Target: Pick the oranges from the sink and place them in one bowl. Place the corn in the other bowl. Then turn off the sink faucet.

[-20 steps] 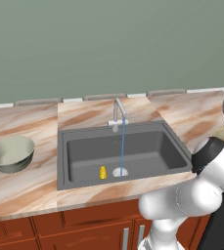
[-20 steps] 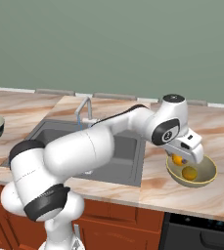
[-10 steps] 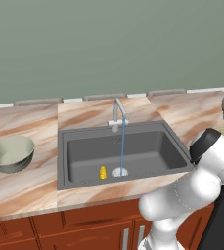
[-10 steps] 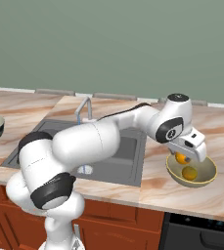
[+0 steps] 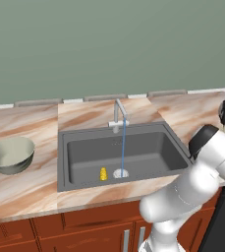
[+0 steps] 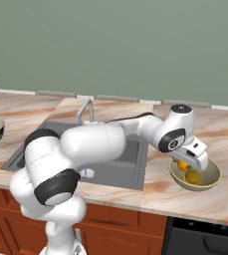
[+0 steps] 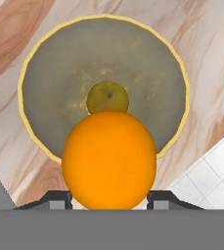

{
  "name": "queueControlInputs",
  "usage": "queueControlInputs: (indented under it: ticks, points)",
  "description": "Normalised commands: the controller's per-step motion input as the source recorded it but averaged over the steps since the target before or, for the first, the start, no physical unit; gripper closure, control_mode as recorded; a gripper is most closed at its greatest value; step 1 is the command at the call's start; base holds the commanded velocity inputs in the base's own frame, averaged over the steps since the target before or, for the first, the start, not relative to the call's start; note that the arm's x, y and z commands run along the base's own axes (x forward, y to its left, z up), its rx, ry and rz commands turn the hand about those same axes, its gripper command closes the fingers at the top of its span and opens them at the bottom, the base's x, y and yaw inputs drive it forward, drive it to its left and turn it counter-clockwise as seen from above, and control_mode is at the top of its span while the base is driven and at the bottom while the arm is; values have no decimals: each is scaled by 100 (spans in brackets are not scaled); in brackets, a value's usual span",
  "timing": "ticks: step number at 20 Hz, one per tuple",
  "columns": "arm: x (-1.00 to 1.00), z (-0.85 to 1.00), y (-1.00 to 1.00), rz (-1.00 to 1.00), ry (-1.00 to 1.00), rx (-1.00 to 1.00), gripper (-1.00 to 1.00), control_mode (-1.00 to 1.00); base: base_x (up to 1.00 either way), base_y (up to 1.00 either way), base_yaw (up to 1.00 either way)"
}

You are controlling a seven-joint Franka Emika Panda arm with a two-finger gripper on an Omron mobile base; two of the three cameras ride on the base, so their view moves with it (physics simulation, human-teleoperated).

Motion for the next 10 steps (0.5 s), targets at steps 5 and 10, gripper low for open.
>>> queueControlInputs:
  ticks: [5,10]
  points:
    - [16,-19,-6,0,0,0,100,-100,0,0,0]
    - [5,-8,-13,0,0,0,100,-100,0,0,0]
